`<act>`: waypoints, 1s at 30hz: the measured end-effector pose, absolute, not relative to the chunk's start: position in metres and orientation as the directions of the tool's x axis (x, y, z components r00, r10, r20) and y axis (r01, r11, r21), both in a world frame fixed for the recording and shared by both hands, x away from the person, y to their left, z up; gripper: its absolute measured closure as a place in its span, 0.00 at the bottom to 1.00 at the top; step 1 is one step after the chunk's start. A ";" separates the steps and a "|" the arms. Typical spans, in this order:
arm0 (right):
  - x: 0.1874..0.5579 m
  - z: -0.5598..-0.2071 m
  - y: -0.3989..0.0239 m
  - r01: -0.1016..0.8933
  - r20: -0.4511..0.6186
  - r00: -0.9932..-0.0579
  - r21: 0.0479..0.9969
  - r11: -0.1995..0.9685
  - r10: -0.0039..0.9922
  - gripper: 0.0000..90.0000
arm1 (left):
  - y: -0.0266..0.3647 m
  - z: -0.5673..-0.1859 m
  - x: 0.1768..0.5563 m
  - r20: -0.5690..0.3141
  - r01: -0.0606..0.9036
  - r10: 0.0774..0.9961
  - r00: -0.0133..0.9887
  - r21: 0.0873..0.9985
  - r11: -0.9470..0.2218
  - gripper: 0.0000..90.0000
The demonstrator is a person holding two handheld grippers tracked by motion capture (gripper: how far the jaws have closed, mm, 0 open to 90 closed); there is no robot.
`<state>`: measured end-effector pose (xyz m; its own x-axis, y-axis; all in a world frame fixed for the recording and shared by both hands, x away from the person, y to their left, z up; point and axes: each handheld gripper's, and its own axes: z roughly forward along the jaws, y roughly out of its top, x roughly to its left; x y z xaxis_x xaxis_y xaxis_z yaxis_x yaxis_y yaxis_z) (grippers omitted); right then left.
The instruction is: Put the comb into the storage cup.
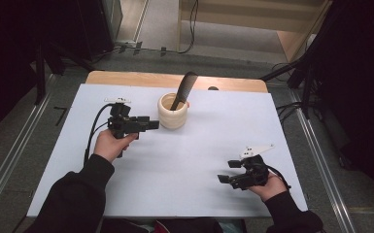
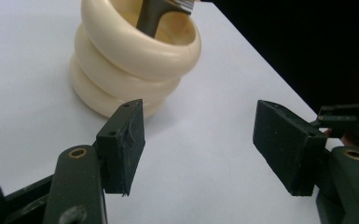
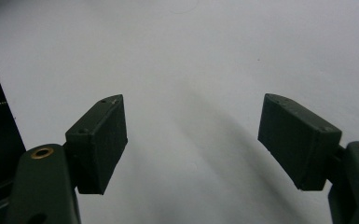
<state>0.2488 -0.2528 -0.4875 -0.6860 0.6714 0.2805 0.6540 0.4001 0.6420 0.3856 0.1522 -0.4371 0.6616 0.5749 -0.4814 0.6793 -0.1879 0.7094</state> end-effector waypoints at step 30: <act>0.249 -0.489 -0.252 0.657 0.280 -0.680 0.643 0.394 0.678 0.24 | 0.171 -0.460 0.331 -0.417 0.677 0.597 0.686 0.666 -0.313 0.38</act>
